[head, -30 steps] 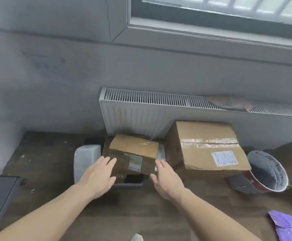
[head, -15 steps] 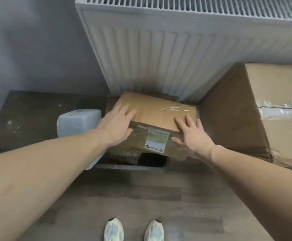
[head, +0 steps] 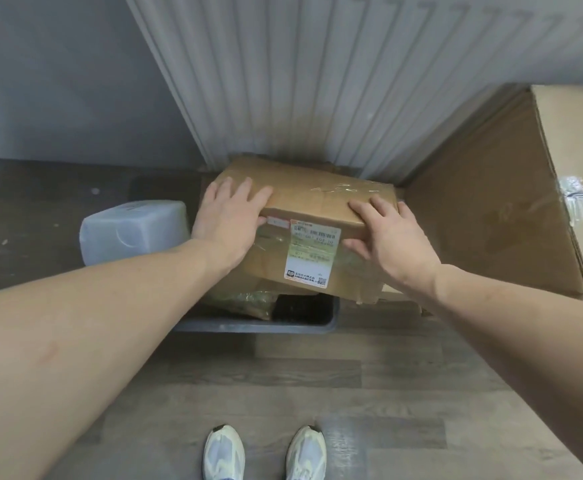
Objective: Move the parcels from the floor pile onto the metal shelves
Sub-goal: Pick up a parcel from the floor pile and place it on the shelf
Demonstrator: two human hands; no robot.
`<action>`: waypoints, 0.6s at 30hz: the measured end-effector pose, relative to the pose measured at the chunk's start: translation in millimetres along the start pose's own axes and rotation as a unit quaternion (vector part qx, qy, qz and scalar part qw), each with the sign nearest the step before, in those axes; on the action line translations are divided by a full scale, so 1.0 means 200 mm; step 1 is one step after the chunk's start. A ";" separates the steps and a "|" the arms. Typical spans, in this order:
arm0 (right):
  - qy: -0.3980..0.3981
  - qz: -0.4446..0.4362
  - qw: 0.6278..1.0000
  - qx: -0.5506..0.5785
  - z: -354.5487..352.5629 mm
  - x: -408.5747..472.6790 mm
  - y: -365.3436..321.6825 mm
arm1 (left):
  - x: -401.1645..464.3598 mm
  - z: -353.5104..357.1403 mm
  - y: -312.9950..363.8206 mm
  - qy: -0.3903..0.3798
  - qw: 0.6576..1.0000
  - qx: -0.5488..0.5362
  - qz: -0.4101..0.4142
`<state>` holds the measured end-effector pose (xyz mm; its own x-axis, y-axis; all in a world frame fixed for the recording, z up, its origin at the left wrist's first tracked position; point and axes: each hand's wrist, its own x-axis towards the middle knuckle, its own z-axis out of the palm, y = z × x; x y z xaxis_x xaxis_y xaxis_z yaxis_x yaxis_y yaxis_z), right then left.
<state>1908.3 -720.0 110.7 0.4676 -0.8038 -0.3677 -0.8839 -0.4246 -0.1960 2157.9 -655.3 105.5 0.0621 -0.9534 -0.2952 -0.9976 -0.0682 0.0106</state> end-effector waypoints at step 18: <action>-0.041 0.003 0.993 0.115 -0.30 -0.28 0.05 | -0.24 -0.24 -0.03 0.090 0.993 -0.010 0.078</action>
<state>1873.6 -702.9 183.9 0.4698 -0.7654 -0.4398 -0.8672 -0.3068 -0.3923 2162.4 -622.5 166.4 -0.0862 -0.9898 -0.1138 -0.9949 0.0794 0.0628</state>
